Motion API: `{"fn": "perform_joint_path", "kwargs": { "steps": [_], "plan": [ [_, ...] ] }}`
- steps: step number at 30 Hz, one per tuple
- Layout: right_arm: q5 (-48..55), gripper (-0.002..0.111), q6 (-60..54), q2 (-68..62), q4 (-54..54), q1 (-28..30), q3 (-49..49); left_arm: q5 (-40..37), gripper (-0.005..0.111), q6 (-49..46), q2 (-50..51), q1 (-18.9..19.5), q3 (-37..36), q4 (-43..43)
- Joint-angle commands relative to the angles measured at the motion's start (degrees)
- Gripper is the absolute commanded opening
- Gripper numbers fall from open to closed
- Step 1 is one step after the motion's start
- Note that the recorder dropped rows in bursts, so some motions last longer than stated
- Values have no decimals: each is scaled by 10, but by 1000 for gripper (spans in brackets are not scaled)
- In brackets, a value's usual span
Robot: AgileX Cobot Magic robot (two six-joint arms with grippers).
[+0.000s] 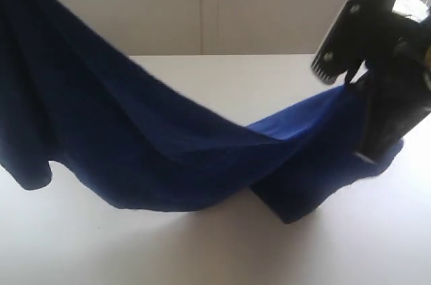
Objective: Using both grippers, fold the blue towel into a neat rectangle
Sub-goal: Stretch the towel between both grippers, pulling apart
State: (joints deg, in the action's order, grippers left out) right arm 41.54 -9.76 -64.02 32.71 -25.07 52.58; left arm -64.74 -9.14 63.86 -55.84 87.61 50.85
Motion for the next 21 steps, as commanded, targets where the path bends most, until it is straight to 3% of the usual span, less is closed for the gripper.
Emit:
{"fn": "perform_joint_path", "kwargs": {
  "steps": [1, 12, 21],
  "plan": [
    [84, 0, 16, 44, 17, 4, 41, -52, 0, 13, -6, -2, 4, 10],
    [234, 0, 6, 150, 39, 4, 63, -52, 0, 36, -79, -2, 1, -206],
    [264, 0, -6, 169, 2, 4, 62, -52, 0, 110, -157, -2, -116, -170]
  ]
}}
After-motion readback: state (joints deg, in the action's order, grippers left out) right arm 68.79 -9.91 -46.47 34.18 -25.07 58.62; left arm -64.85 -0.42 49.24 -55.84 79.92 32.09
